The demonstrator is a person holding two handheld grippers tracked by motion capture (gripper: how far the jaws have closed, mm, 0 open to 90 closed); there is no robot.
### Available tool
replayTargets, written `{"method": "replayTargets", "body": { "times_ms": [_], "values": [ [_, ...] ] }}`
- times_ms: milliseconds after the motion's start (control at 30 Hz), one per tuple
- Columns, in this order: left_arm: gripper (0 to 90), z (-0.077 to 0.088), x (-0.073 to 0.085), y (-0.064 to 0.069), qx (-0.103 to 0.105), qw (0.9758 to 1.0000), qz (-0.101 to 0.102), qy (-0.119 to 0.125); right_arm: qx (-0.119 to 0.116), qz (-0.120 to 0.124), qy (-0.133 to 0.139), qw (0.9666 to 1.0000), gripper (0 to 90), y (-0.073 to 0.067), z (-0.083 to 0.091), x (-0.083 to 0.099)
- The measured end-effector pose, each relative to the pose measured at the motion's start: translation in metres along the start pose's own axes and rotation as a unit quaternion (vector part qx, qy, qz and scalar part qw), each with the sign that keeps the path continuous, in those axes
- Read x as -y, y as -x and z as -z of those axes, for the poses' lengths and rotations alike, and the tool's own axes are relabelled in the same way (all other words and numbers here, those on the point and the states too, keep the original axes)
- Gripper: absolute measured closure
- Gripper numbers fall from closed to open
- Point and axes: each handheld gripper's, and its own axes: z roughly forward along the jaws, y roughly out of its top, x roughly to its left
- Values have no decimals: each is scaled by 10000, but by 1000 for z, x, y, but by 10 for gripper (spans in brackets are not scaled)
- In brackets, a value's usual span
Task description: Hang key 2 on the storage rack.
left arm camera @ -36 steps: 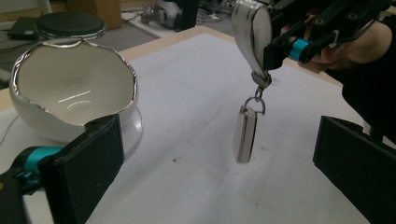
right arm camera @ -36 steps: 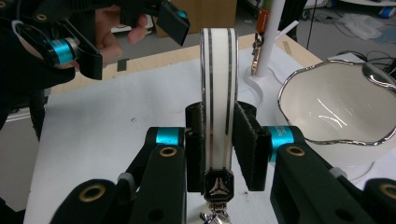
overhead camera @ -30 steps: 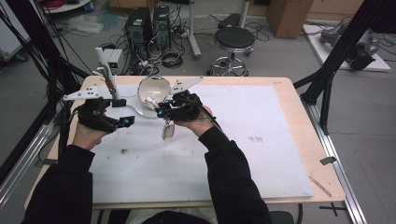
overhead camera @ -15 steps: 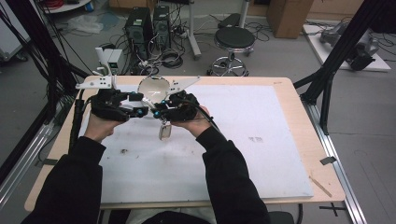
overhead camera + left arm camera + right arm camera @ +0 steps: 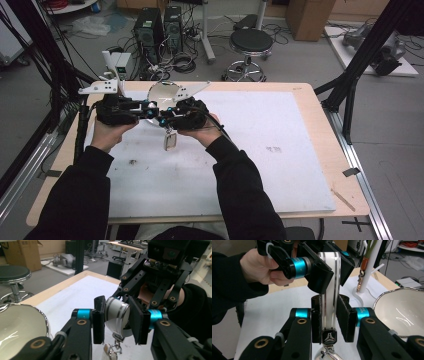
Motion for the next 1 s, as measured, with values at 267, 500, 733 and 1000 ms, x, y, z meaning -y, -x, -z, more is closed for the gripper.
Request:
{"method": "replayTargets", "body": {
  "times_ms": [267,500,733,1000],
  "values": [
    [720,2,0,0,-66,10000,-7,15,28,-125,7,9999,630,2,-1,1],
    [721,8,-1,-1,-151,9999,-52,37,130,-171,-52,9998,419,4,2,2],
    [719,14,-2,-2,-197,9998,-46,85,282,-301,-69,9991,260,7,8,4],
    [719,17,-2,-3,-226,9997,-41,72,651,-545,-7,9964,113,15,29,16]
  ]
}}
